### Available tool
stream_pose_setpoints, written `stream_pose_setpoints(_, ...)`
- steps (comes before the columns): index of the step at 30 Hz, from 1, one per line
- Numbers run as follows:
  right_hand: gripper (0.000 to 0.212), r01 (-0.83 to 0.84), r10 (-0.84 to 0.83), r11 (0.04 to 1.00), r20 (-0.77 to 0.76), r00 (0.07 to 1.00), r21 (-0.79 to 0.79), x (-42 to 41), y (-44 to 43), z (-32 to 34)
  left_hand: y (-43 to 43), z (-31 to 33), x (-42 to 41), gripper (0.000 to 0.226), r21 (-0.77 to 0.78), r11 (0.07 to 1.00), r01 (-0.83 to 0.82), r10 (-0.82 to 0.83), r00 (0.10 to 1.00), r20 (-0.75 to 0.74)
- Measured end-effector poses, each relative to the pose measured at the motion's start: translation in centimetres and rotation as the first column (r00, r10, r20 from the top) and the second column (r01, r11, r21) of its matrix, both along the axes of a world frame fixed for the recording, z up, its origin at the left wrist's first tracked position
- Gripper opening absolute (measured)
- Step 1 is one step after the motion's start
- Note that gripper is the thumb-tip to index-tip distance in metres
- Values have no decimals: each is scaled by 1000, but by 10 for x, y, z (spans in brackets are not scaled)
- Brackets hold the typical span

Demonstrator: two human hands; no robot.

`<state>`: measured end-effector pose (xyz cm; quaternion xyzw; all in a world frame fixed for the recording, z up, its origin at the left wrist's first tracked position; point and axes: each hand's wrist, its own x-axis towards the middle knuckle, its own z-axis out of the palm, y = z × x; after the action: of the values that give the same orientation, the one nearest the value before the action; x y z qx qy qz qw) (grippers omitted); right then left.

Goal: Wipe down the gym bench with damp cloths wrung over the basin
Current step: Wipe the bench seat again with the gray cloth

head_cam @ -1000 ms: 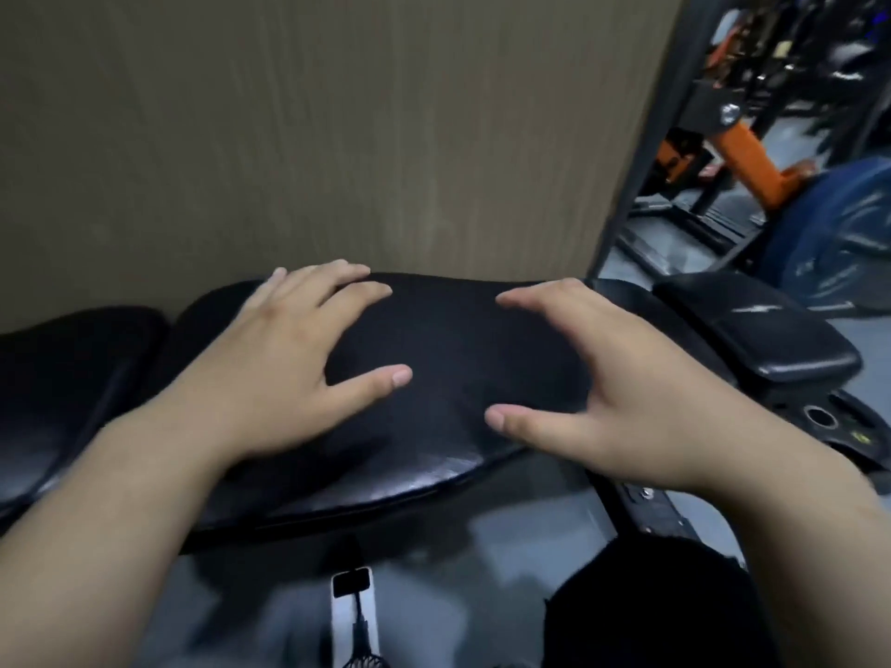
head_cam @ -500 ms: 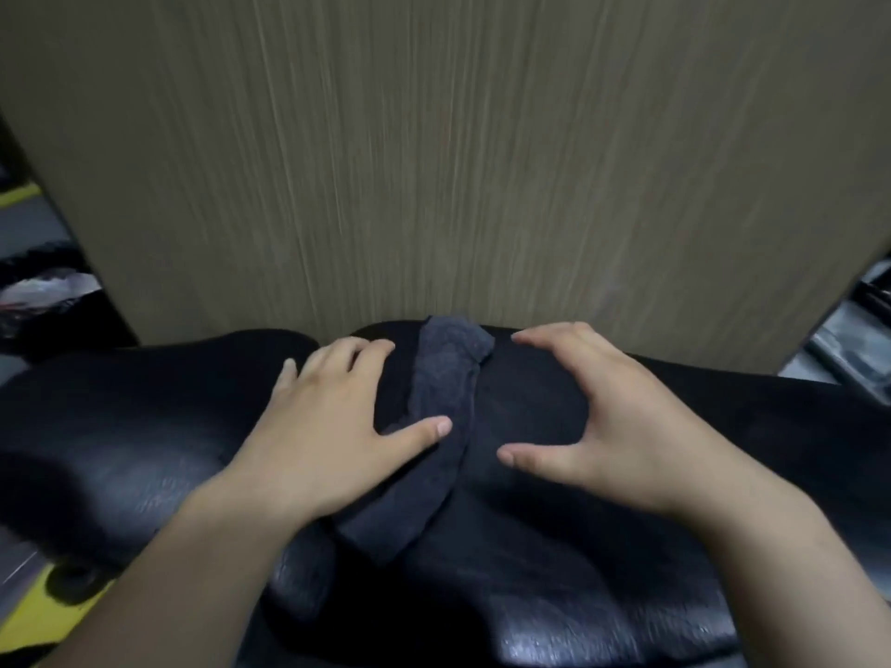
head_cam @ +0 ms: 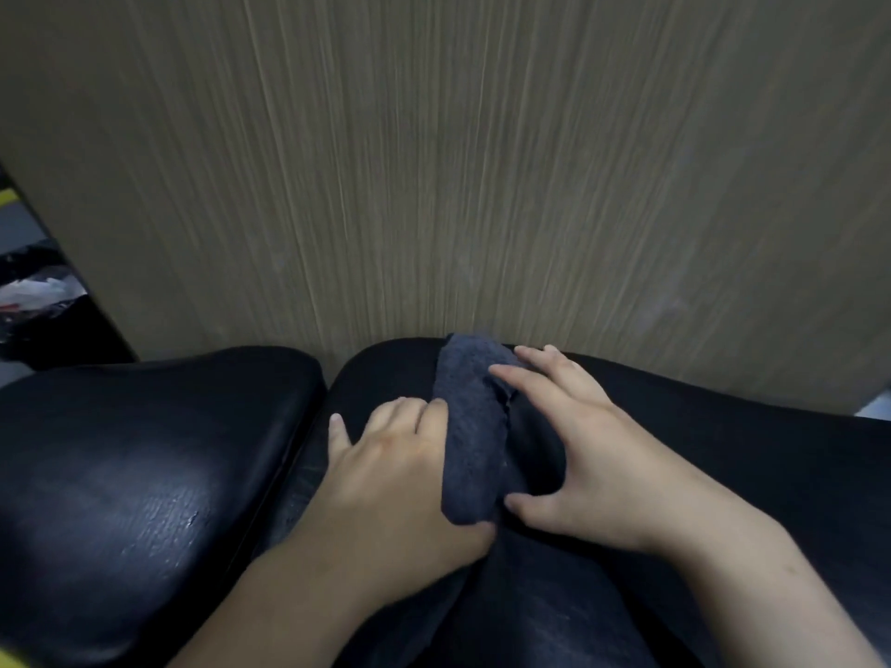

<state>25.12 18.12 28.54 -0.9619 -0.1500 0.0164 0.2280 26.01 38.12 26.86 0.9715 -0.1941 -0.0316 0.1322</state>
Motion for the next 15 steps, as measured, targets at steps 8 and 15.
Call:
stream_pose_setpoints(8,98,-83,90,983,37,995,-164,11,7,-7,26,5,24,90,30,982,188,-186,980,-64)
stream_pose_setpoints(15,75,-54,49,985,-37,998,-165,3,10,-2,34,5,32,81,-28,956,293,-294,955,-29)
